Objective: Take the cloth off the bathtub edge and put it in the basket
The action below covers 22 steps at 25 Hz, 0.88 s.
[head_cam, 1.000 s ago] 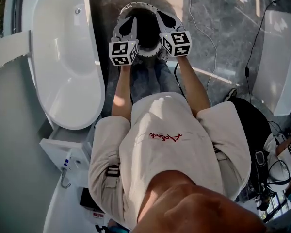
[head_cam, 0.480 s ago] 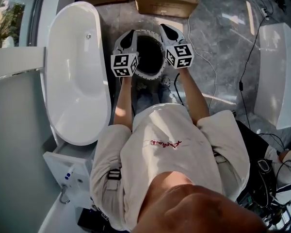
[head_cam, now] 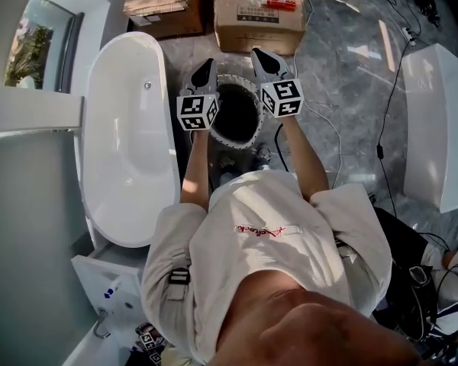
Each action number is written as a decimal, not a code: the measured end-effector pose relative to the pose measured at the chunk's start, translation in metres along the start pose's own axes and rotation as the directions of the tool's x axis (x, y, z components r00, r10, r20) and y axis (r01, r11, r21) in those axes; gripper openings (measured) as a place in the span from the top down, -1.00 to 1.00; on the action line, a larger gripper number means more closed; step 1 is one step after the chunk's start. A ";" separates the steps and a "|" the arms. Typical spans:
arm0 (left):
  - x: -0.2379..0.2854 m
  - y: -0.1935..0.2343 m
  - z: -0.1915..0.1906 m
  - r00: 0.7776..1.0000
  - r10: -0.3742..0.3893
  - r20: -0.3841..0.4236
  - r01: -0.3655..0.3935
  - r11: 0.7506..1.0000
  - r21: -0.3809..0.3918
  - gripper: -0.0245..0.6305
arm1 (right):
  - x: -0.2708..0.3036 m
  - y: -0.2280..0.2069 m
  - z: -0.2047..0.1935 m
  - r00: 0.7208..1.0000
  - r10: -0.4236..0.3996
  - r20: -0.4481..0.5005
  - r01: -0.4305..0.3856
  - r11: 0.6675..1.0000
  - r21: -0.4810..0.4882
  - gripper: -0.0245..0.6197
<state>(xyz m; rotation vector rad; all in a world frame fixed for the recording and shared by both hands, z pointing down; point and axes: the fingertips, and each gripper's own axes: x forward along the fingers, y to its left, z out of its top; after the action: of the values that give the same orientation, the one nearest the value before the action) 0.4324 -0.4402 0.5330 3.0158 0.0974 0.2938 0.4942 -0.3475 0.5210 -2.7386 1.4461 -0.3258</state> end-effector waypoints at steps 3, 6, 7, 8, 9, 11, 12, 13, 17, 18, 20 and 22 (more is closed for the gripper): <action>0.006 -0.002 0.014 1.000 0.001 0.015 -0.001 1.000 0.014 0.92 | 0.001 -0.006 0.009 1.000 0.001 0.012 -0.001 1.000 -0.003 0.90; 0.015 0.007 0.030 0.999 0.009 0.037 -0.010 1.000 0.028 0.92 | 0.012 -0.012 0.022 0.999 0.007 0.034 -0.007 1.000 -0.013 0.90; 0.014 0.009 0.032 0.999 0.011 0.039 -0.012 1.000 0.029 0.92 | 0.013 -0.012 0.024 0.999 0.008 0.037 -0.007 1.000 -0.016 0.90; 0.013 0.010 0.033 0.999 0.014 0.042 -0.015 0.999 0.030 0.92 | 0.013 -0.011 0.026 0.999 0.009 0.041 -0.008 1.000 -0.020 0.90; 0.011 0.011 0.035 0.999 0.017 0.045 -0.018 0.999 0.031 0.92 | 0.014 -0.010 0.029 0.999 0.010 0.044 -0.009 1.000 -0.025 0.90; 0.009 0.014 0.041 0.998 0.024 0.056 -0.026 0.999 0.034 0.92 | 0.015 -0.009 0.036 0.998 0.014 0.053 -0.012 0.999 -0.035 0.90; 0.008 0.016 0.045 0.998 0.028 0.063 -0.030 0.999 0.036 0.92 | 0.015 -0.008 0.040 0.998 0.016 0.059 -0.014 0.999 -0.040 0.90; 0.007 0.018 0.049 0.997 0.032 0.069 -0.034 0.999 0.038 0.92 | 0.016 -0.008 0.044 0.998 0.018 0.065 -0.016 0.999 -0.044 0.90; 0.003 0.024 0.061 0.995 0.045 0.086 -0.049 0.998 0.049 0.92 | 0.015 -0.004 0.053 0.996 0.022 0.081 -0.018 0.998 -0.052 0.90; 0.002 0.026 0.062 0.995 0.047 0.088 -0.051 0.997 0.050 0.92 | 0.016 -0.003 0.054 0.996 0.022 0.081 -0.017 0.998 -0.053 0.90; 0.002 0.029 0.065 0.995 0.050 0.091 -0.054 0.997 0.048 0.92 | 0.018 -0.002 0.054 0.997 0.022 0.079 -0.018 0.998 -0.054 0.90; 0.002 0.030 0.066 0.994 0.053 0.092 -0.057 0.997 0.047 0.92 | 0.019 -0.002 0.053 0.997 0.022 0.074 -0.018 0.998 -0.055 0.90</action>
<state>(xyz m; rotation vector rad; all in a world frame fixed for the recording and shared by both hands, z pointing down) 0.4485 -0.4770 0.4725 3.0789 0.0138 0.1607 0.5170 -0.3660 0.4726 -2.7436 1.4847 -0.1847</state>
